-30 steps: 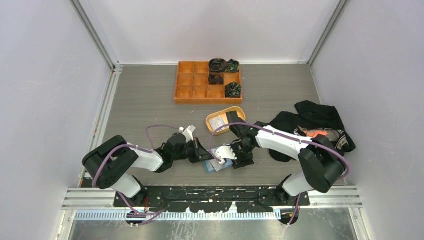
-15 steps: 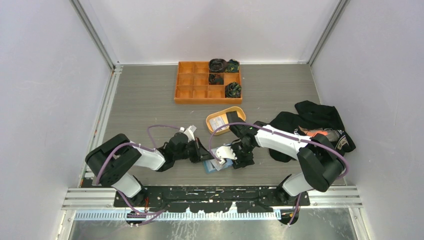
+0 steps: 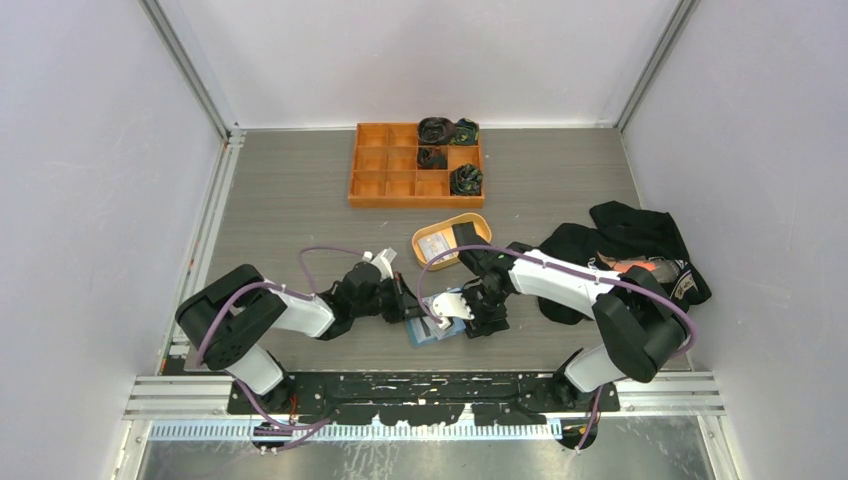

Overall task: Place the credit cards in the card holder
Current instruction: Insert the credit card into the card holder.

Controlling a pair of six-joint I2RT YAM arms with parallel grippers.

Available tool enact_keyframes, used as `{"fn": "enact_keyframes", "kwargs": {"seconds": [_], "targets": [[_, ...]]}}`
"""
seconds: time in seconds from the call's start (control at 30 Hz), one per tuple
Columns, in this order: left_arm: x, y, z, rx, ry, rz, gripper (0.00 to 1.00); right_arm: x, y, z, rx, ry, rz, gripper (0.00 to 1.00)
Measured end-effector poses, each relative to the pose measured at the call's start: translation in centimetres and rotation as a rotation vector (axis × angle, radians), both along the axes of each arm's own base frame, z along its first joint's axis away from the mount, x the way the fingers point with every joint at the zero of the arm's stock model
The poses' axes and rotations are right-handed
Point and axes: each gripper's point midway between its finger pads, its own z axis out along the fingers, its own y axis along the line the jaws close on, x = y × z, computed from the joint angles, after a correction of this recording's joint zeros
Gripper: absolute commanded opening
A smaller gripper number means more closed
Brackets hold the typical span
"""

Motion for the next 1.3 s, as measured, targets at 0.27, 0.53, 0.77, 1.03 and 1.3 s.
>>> {"fn": "enact_keyframes", "kwargs": {"seconds": [0.27,0.53,0.77,1.03,1.3], "targets": [[-0.3,-0.5,-0.1,0.003,0.005,-0.015,0.00,0.0,0.0,0.0,-0.001,0.002,0.000,0.64],[-0.5,0.3,0.5,0.042,-0.005,-0.007,0.00,-0.1,-0.1,-0.1,-0.005,0.007,0.000,0.64],[-0.4,1.9,2.4,0.088,-0.069,0.024,0.00,-0.1,-0.1,-0.1,-0.007,0.008,0.000,0.64],[-0.6,1.8,0.4,0.126,-0.025,0.009,0.00,-0.1,-0.1,-0.1,-0.010,0.012,0.000,0.64],[-0.1,0.5,0.2,0.091,-0.014,-0.004,0.00,-0.1,-0.1,-0.2,-0.011,0.014,0.000,0.64]]}}
